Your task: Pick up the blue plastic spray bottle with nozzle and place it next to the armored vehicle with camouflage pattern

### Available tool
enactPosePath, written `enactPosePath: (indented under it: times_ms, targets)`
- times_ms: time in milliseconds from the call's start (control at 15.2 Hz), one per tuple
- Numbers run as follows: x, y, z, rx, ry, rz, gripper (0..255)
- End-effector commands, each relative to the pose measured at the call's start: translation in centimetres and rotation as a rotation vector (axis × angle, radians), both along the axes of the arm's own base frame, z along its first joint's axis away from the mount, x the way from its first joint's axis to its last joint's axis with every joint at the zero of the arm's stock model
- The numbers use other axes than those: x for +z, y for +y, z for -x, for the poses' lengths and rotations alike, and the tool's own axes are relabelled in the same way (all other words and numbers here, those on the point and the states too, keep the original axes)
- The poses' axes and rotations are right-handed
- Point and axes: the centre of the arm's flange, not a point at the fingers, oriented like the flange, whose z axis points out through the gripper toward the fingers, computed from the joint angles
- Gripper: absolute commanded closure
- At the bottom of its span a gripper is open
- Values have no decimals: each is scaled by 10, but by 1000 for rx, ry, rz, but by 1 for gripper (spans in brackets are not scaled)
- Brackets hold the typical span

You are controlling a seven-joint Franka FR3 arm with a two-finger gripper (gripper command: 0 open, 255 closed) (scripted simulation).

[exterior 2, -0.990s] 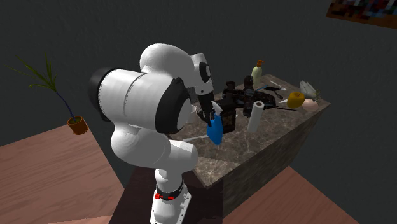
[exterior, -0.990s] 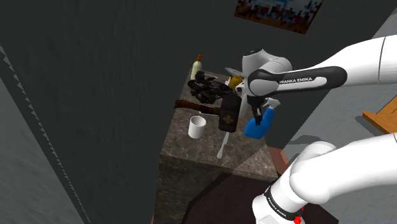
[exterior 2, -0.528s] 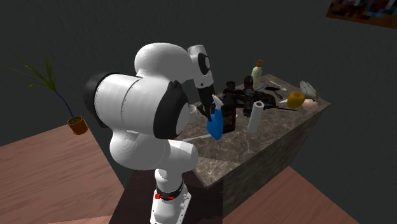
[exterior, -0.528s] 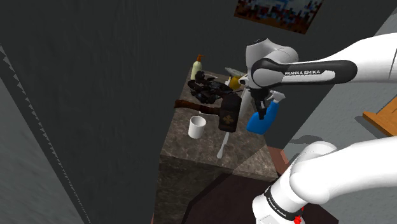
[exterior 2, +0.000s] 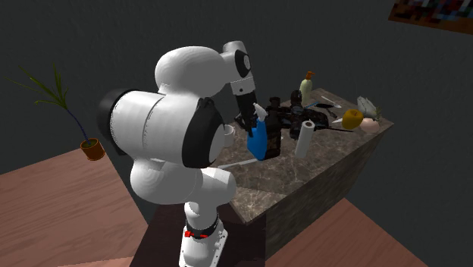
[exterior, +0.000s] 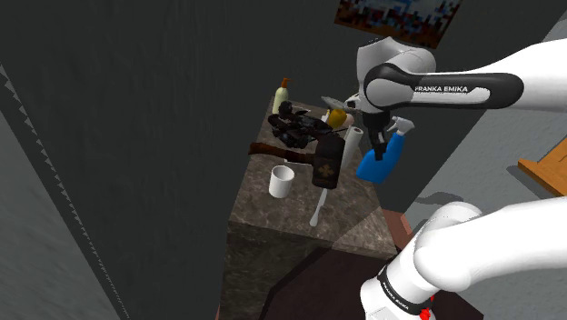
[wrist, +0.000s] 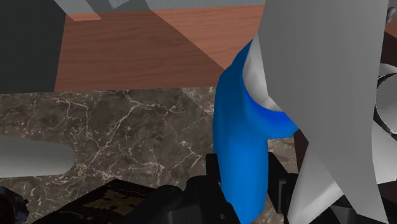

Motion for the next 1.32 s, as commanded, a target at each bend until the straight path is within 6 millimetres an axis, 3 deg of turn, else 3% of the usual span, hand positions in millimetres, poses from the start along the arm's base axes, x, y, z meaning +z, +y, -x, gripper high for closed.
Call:
enactPosePath:
  times_ms: [0,1254]
  targets:
    - [10,0,1,0,0,0,255]
    - [111,0,1,0,0,0,255]
